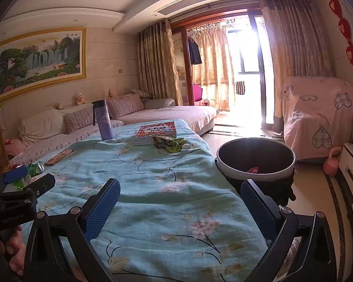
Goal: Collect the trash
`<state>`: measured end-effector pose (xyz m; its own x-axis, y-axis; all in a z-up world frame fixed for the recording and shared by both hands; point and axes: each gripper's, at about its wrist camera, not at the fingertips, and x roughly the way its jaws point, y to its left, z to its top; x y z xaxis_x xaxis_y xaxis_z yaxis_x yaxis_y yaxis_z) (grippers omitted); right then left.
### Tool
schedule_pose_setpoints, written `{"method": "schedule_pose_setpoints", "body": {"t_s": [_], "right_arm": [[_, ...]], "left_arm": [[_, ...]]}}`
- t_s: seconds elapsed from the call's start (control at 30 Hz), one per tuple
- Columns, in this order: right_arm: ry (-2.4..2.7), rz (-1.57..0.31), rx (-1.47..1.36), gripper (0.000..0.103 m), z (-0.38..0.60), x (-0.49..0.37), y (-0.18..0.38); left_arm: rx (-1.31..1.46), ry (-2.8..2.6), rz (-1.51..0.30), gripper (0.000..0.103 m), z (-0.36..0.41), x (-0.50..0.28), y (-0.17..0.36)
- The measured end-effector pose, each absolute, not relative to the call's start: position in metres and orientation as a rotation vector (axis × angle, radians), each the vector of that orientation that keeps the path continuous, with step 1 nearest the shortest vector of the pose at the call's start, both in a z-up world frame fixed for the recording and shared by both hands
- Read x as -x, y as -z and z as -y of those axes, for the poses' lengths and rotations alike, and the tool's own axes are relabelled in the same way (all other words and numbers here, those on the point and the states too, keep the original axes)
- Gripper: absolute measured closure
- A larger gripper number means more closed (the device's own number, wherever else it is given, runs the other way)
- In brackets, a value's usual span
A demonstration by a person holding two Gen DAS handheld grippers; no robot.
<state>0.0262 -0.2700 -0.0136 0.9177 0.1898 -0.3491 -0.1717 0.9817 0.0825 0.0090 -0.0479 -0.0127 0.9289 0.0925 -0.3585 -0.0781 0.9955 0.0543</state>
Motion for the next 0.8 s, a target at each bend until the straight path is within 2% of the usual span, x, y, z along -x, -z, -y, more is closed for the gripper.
{"method": "schedule_pose_setpoints", "body": {"t_s": [0.8], "right_arm": [[-0.199,-0.388,-0.036,0.000,0.2640,-0.0264,0.0185]], "left_arm": [[-0.049,-0.072,-0.400,0.000,0.0482,-0.0098,0.0167]]}}
